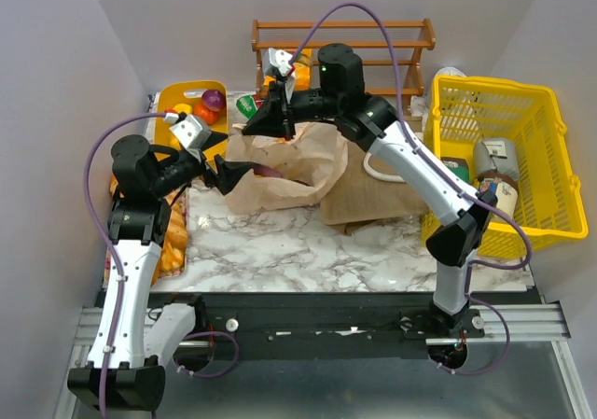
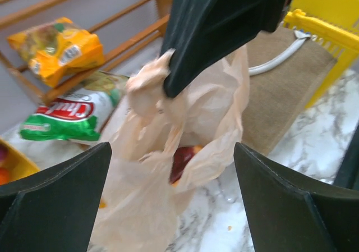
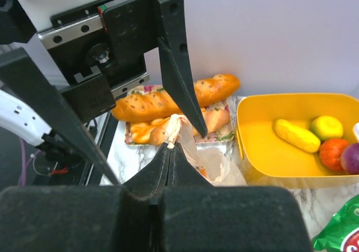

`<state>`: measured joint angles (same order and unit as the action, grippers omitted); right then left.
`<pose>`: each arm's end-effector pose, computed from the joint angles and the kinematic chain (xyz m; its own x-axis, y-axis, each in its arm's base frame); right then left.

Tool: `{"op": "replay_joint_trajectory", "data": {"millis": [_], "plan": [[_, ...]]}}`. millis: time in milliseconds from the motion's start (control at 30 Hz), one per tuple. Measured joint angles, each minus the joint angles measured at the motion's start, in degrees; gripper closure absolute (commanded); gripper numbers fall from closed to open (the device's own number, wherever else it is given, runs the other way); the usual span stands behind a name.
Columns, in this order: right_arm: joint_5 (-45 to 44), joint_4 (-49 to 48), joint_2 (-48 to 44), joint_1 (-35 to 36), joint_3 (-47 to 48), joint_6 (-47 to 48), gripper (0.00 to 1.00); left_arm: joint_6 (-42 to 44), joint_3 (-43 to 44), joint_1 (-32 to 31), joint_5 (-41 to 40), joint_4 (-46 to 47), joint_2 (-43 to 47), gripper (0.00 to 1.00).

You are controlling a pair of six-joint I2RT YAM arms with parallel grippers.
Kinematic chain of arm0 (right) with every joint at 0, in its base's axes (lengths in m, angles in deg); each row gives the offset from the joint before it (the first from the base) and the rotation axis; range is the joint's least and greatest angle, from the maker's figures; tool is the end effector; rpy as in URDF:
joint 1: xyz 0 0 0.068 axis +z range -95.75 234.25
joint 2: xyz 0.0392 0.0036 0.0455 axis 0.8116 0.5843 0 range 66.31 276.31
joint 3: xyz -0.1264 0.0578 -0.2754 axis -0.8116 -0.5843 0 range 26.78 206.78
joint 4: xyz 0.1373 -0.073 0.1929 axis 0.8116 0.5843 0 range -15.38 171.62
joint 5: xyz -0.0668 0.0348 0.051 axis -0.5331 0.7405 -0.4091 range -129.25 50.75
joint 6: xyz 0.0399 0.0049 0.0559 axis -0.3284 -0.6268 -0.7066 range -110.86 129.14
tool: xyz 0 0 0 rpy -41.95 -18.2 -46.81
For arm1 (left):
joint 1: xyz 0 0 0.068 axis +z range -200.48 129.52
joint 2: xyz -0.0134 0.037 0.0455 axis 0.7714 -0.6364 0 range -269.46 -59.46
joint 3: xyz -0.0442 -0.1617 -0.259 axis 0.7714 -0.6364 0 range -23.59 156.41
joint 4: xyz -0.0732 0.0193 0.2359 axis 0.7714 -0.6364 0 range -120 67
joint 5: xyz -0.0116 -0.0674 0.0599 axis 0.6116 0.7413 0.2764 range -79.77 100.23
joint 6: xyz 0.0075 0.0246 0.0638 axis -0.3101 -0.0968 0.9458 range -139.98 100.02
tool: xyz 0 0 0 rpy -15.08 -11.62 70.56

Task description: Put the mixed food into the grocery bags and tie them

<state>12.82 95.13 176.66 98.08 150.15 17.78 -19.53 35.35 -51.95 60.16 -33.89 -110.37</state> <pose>0.2890 0.3383 0.4917 0.0558 -0.0744 -0.9957 -0.9927 -0.1107 -0.0474 0.1586 -0.0468 0.4331 -0.0437 0.0062 -0.9990 0.7810 0.6238 -0.0303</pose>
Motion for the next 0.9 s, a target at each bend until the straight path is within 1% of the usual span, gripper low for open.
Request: {"op": "replay_joint_trajectory", "data": {"millis": [133, 233, 333, 533, 633, 733, 833, 900], "plan": [[-1.01, -0.35, -4.48, -0.02, -1.55, -1.33, 0.99, 3.91, 1.53, 0.39, -3.02, -2.01, 2.93, 0.01], [-0.96, -0.66, -7.41, -0.02, -2.78, -2.21, 0.99, 4.68, 1.9, 0.42, -3.13, -1.79, 3.91, 0.01], [-0.48, -1.01, -9.29, -0.02, -4.02, -2.89, 0.99, 3.69, 2.69, 0.42, -1.75, 1.03, 3.3, 0.01], [0.61, -1.07, -10.6, -0.02, -6.86, -3.76, 0.99, -5.4, 2.75, 0.5, 6.34, 15.91, -1.22, 0.01], [0.74, -1.05, -10.6, -0.02, -7.93, -4.2, 0.99, -15.13, 1.81, 0.5, 11.34, 27.67, -4.74, 0.01], [0.7, -1.03, -10.6, -0.02, -8.48, -4.55, 0.99, -21.97, 0.33, 0.46, 15.04, 34.99, -6.97, 0.01], [0.66, -1.05, -10.6, -0.02, -8.5, -5.05, 0.99, -23.91, -0.5, -0.11, 17.27, 35.82, -7.41, 0.01], [0.66, -1.09, -10.6, -0.02, -8.5, -5.38, 0.99, -22.47, -0.59, -0.87, 18.05, 32.94, -7.04, 0.01]]}}
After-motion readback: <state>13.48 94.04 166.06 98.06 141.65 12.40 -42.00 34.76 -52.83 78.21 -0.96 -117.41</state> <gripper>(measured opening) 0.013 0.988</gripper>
